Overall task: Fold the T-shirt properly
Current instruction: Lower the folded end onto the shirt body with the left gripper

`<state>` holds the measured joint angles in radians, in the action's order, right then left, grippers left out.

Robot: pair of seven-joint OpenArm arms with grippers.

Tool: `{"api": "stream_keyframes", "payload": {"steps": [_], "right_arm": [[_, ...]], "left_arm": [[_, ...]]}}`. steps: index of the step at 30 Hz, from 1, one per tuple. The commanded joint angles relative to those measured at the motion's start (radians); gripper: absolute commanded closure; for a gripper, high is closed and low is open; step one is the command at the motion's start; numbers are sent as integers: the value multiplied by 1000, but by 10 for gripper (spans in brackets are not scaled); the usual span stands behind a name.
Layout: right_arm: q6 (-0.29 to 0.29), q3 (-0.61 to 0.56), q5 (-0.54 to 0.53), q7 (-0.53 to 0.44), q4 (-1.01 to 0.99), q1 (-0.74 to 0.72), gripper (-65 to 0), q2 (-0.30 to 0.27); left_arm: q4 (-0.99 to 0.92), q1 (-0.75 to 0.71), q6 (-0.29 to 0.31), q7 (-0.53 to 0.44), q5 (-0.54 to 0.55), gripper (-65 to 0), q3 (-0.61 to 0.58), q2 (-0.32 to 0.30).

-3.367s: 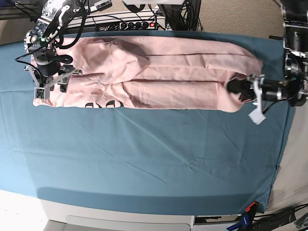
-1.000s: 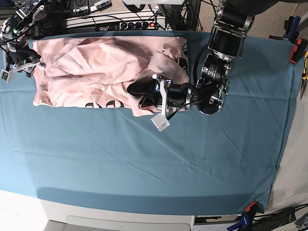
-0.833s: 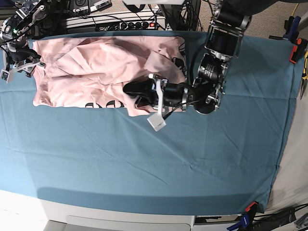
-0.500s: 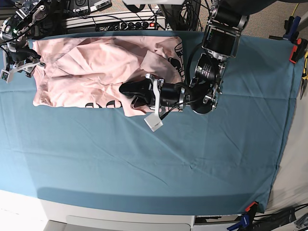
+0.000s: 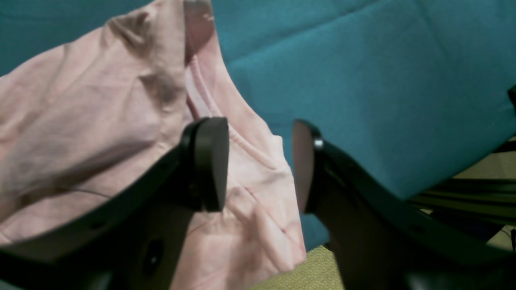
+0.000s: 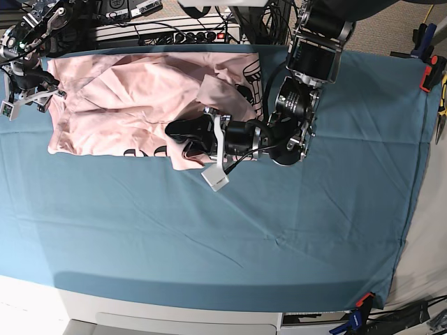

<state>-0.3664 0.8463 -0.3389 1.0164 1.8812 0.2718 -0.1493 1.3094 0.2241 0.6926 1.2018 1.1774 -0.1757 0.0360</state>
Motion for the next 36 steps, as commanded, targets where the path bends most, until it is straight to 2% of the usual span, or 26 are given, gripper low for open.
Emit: {"api": "stream_keyframes", "payload": {"steps": [1,5,10,15,21,27,32,36], "right_arm": [[-5,5,-5,-24,16,-3,-259,-17],[-5,5,-5,-25,16,-3,-259,-17],[-5,5,-5,-28,16,-3,-259,-17],[-5,5,-5,-29,16,-3,-259,-17],[-5,5,-5,-29,16,-3,-259,-17],[-5,5,-5,-29,16,-3,-259,-17],[-8,5,-5,-29,16,-3,-259,-17],[-12,4,-5,-29,16,-3,-259,-17]], "left_arm": [[13,20,6,-24,30,0,1,14],[13,20,6,-21,30,-9,1,18],[13,20,6,-21,27,-119,-30,32],[13,21,6,-24,-23,-189,-112,69],[13,48,6,-69,-112,-192,-148,105],[13,110,6,-74,-180,-192,-147,104],[13,129,6,-74,-194,-192,-147,91],[13,142,6,-77,-255,-192,-147,91]]}}
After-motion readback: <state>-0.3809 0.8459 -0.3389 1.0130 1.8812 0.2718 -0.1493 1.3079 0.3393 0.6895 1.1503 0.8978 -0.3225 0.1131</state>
